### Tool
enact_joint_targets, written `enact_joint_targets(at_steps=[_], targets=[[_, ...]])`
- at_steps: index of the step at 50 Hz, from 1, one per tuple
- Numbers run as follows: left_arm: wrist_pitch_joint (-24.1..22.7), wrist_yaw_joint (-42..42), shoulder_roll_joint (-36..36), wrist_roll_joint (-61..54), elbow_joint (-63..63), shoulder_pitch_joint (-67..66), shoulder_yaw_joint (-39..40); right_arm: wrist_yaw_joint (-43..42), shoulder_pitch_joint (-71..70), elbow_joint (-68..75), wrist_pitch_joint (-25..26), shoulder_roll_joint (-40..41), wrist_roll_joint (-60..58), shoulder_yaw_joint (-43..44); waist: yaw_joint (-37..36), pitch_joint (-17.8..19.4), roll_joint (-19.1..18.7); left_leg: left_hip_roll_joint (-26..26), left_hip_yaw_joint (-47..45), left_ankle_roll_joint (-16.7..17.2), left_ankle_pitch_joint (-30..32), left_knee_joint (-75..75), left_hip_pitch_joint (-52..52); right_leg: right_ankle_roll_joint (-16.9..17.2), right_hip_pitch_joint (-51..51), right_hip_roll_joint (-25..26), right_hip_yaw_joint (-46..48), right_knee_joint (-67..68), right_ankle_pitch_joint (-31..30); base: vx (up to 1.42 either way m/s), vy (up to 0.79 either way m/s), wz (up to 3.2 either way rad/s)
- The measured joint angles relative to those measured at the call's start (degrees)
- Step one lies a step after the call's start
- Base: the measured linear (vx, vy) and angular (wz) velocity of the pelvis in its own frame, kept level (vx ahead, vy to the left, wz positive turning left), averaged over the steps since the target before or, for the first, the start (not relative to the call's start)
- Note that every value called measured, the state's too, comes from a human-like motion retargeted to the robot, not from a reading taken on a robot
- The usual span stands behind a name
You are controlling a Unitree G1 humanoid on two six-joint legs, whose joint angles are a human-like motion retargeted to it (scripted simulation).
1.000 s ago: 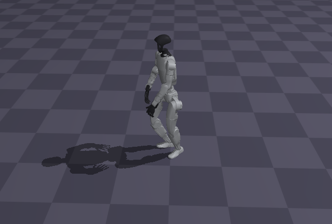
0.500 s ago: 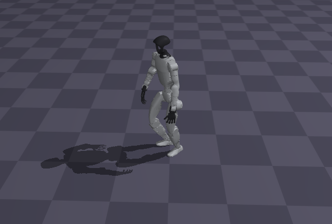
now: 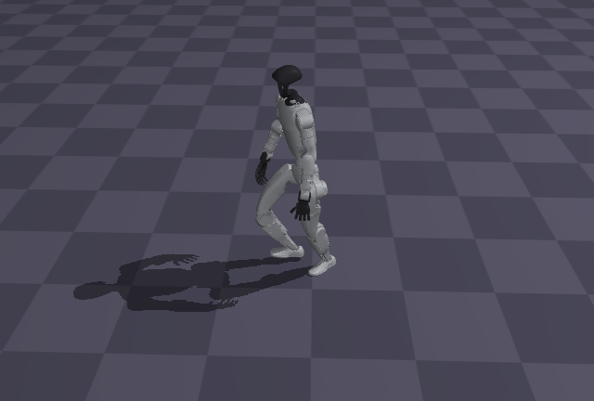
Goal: Walk
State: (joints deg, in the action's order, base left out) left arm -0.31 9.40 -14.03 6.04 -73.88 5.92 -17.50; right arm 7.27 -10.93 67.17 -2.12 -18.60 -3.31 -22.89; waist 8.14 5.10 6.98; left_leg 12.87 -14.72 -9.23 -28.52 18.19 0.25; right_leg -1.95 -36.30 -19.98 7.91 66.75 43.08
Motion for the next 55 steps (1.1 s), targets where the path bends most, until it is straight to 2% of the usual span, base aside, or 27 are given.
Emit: enact_joint_targets(at_steps=[8, 13, 16, 19, 22, 25, 27, 30, 33, 36, 40, 42, 43, 46, 48, 50, 53, 55], targets=[[-0.20, -2.74, -1.84, 0.01, 2.73, 3.37, 2.53, -3.50, 1.15, 0.48, 0.79, -0.37, 2.89, 5.96, 2.46, 1.15, -2.89, -3.76, 0.11, 0.07, -4.41, 4.68, 2.42, 2.41, -5.14, 4.01, 1.59, -13.45, -4.40, 0.30, -0.08, -0.14], [-0.92, -4.77, -2.86, -2.50, 6.45, 7.51, 4.49, -4.14, 3.27, 1.15, 0.98, 0.08, 3.56, 7.89, 3.31, 0.94, -4.67, -7.16, 0.34, 1.46, -6.56, 11.64, 3.15, 2.15, -5.30, 6.51, 2.58, -15.92, -7.35, 0.41, -0.15, -0.10], [-1.52, -5.30, -3.09, -5.25, 8.92, 8.97, 6.10, -3.74, 4.98, 1.78, 0.89, 0.45, 3.71, 8.09, 3.88, 0.50, -5.64, -10.18, 0.16, 3.02, -4.92, 17.12, 3.54, 0.77, -3.81, 8.04, 2.86, -13.80, -8.80, 0.48, -0.19, -0.09], [-2.00, -5.35, -3.18, -8.51, 10.77, 8.88, 7.53, -3.13, 6.63, 2.59, 0.74, 0.94, 3.48, 7.38, 3.64, 0.29, -7.16, -14.10, 2.60, 5.36, -0.18, 26.94, 2.15, -1.75, -0.81, 11.67, 3.38, -12.01, -9.34, 0.49, -0.22, -0.39], [-2.35, -5.28, -3.20, -11.00, 11.80, 7.50, 8.05, -2.32, 7.67, 3.04, 0.70, 1.49, 2.82, 5.76, 1.68, 0.85, -10.62, -17.46, 9.65, 8.53, 2.78, 42.66, -4.04, -5.28, 3.14, 19.03, 4.98, -12.72, -9.27, 0.46, -0.18, -0.76], [-2.49, -5.19, -2.82, -11.06, 11.98, 6.54, 7.48, -1.56, 7.11, 2.58, 0.66, 0.85, 1.82, 4.25, -1.26, 1.16, -15.16, -26.52, 12.08, 10.69, 13.66, 61.53, -13.87, -8.62, 7.27, 27.07, 7.02, -17.55, -9.70, 0.49, -0.16, -0.55], [-2.20, -5.19, -2.28, -9.97, 10.88, 6.05, 6.91, -1.67, 5.82, 2.08, 0.63, 0.07, 0.83, 3.40, -3.67, 1.22, -15.42, -28.83, 12.88, 9.21, 13.60, 69.32, -20.21, -9.30, 10.09, 29.42, 6.29, -19.92, -8.96, 0.54, -0.14, -0.46], [-1.61, -5.20, -1.30, -7.62, 7.74, 4.70, 6.32, -2.56, 2.99, 1.24, 0.54, -1.12, -0.74, 2.37, -7.46, 1.12, -14.11, -28.81, 12.71, 6.47, 7.46, 74.02, -29.53, -9.08, 14.81, 30.42, 4.10, -22.85, -6.97, 0.58, -0.09, -0.43], [-0.98, -5.26, -0.46, -5.84, 3.90, 1.78, 6.16, -3.85, -0.39, 0.10, 0.17, -2.06, -1.50, 2.01, -10.73, 0.85, -12.04, -26.40, 10.70, 5.39, 1.38, 67.14, -36.53, -8.01, 20.04, 29.39, 1.50, -25.27, -4.35, 0.63, -0.02, -0.46], [-0.31, -5.06, 0.21, -4.82, 0.57, -1.90, 6.27, -5.32, -4.35, -1.00, -0.46, -2.84, -1.63, 1.50, -12.72, 0.11, -9.62, -22.66, 8.40, 6.02, -0.79, 51.97, -41.17, -6.61, 24.26, 27.04, -0.42, -26.91, -1.93, 0.66, 0.05, -0.35], [0.49, -4.53, 0.42, -3.13, -1.91, -5.93, 6.87, -6.86, -10.53, -2.02, -0.82, -3.62, -2.19, 0.48, -12.57, -2.96, -5.26, -14.22, 6.55, 7.44, 2.48, 22.41, -43.75, -4.22, 25.75, 21.95, -1.04, -28.56, 0.22, 0.66, 0.12, 0.14], [0.69, -4.46, 0.33, -2.66, -2.43, -7.44, 6.99, -7.28, -12.29, -2.64, -0.94, -3.49, -2.35, 0.20, -12.87, -3.97, -4.60, -12.86, 6.30, 7.34, 2.24, 17.81, -45.31, -3.42, 25.81, 20.97, -0.93, -26.28, 1.49, 0.66, 0.15, 0.15], [0.78, -4.26, -0.09, -2.46, -2.53, -7.76, 7.43, -7.26, -13.59, -2.70, -0.86, -3.36, -2.25, 0.03, -12.93, -5.12, -3.44, -11.23, 5.43, 6.83, 4.95, 11.01, -43.24, -3.03, 25.86, 19.75, -1.26, -26.70, 1.33, 0.71, 0.15, 0.09], [0.97, -4.30, 0.00, -2.68, -2.72, -8.50, 8.03, -7.49, -13.70, -2.98, -0.93, -2.48, -2.19, -0.37, -13.10, -7.24, -1.81, -9.60, 3.83, 4.69, 7.65, 15.78, -44.84, -1.62, 25.65, 15.62, 0.32, -19.95, 1.40, 0.70, 0.13, 0.14], [0.99, -4.29, -0.29, -3.18, -2.48, -8.12, 8.49, -7.20, -12.82, -2.90, -0.89, -1.70, -2.22, -0.87, -13.14, -8.61, -0.40, -8.44, 2.70, 2.75, 7.59, 21.24, -45.40, 0.02, 25.59, 12.09, 1.38, -13.34, -2.21, 0.75, 0.12, 0.17], [1.11, -3.39, -2.36, -4.56, -2.24, -5.93, 8.74, -5.36, -11.59, -2.84, -0.68, -0.32, -2.06, -1.18, -12.77, -6.32, 4.71, -2.58, 0.22, 0.13, 7.11, 19.16, -38.44, 3.59, 26.57, 3.92, -0.07, -2.65, -11.58, 0.73, 0.15, 0.32], [0.85, -3.89, -3.27, -5.43, -0.72, -1.62, 7.72, -3.39, -9.23, -2.36, -0.34, 0.44, -1.79, -2.00, -10.33, -4.67, 7.90, 4.36, 0.87, -3.30, 5.70, 15.71, -30.75, 4.58, 21.39, -4.42, -3.29, 13.94, -24.88, 0.69, 0.14, 0.59], [0.62, -5.07, -3.66, -5.55, 0.73, 1.12, 6.56, -3.05, -7.10, -1.65, -0.20, 0.84, -1.69, -2.42, -8.01, -4.25, 8.82, 7.60, 2.30, -4.47, 3.69, 15.76, -26.62, 2.65, 17.29, -8.37, -4.38, 22.16, -24.25, 0.72, 0.08, 0.66]])
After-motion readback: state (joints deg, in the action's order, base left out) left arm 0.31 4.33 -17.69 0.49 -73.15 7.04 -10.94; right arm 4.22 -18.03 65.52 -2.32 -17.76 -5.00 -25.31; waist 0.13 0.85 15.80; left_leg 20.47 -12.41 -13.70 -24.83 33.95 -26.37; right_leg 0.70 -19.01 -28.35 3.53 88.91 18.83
